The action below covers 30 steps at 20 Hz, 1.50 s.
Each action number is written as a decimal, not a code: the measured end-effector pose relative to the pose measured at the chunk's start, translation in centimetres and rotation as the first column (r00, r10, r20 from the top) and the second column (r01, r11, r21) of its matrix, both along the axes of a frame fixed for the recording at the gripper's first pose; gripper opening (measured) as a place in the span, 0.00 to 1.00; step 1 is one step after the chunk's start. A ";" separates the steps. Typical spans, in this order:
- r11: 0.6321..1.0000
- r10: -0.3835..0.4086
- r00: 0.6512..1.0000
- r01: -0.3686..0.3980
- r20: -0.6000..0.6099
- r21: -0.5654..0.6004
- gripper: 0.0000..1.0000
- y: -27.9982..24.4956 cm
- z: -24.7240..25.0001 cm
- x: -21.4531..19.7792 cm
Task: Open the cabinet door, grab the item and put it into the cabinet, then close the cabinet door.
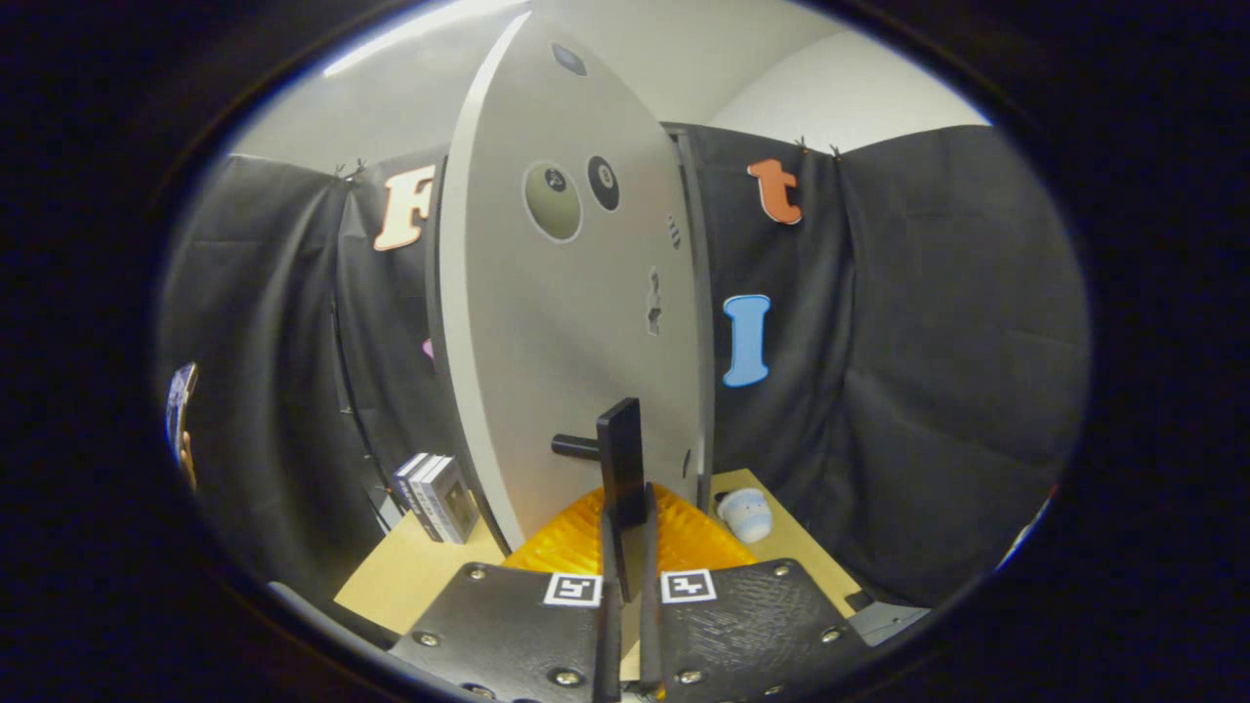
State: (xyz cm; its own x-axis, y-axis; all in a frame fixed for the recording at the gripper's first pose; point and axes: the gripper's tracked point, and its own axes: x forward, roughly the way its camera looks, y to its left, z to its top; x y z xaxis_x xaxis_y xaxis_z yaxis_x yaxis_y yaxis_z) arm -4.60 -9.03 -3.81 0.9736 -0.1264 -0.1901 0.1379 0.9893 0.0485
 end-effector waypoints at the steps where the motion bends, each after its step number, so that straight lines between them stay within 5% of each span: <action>1: 1.000 -0.014 1.000 0.014 -0.004 0.002 0.08 -0.3 -0.1 -0.1; 11: 0.986 -0.166 0.986 0.166 -0.027 -0.023 0.08 -4.0 -0.3 -1.5; 22: 0.993 -0.114 0.990 0.112 -0.083 -0.030 0.01 -5.7 -0.8 -3.3; 30: 0.968 -0.252 0.963 0.250 -0.091 -0.029 0.01 -9.9 -1.2 -6.2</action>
State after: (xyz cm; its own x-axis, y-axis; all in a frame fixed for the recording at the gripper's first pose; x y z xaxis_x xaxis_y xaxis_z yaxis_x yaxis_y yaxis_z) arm -10.78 -18.94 -5.06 0.8882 -0.3687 -0.2743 0.3851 0.9228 0.0066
